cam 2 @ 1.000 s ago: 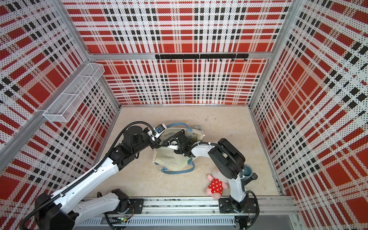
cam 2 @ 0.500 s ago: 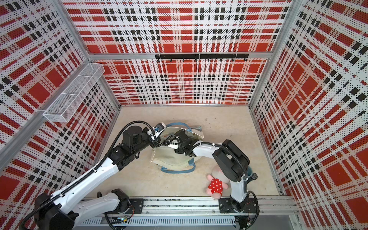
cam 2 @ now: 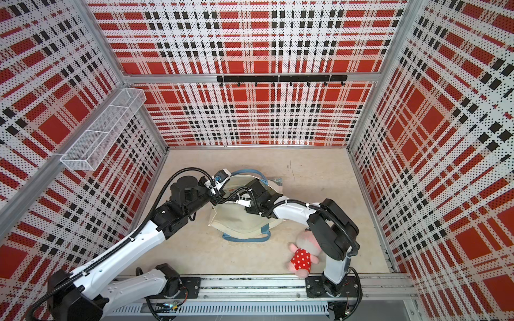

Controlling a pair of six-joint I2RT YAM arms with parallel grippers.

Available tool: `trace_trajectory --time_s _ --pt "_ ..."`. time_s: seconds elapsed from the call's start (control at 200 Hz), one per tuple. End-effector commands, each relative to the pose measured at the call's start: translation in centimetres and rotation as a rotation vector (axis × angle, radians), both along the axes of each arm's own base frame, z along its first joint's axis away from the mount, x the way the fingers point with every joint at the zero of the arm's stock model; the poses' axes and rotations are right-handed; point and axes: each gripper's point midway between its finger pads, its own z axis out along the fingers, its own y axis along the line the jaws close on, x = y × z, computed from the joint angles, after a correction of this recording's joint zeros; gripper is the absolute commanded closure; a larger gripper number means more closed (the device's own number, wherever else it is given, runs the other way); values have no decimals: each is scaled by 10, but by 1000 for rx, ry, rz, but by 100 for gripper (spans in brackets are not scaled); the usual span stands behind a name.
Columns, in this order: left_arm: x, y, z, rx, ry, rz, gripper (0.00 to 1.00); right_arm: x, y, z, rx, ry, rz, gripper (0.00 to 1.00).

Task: Take out the compass set from the canvas bag
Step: Pick up the compass set from the canvas bag.

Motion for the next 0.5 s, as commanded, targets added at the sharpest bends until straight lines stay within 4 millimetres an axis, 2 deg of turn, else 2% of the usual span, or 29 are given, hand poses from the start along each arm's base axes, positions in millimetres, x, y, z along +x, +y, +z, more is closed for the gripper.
trace_trajectory --time_s 0.0,0.16,0.281,0.371,0.496 --pt "1 2 38 -80 -118 27 100 -23 37 46 198 10 129 61" --pt "1 1 36 -77 -116 30 100 -45 57 46 328 129 204 58" --pt "1 0 33 -74 -111 29 100 -51 61 35 342 180 216 56" --pt "2 1 31 -70 -109 36 100 -52 60 33 339 194 205 58" --pt "2 2 29 -69 -111 42 100 -55 56 52 367 181 201 59"
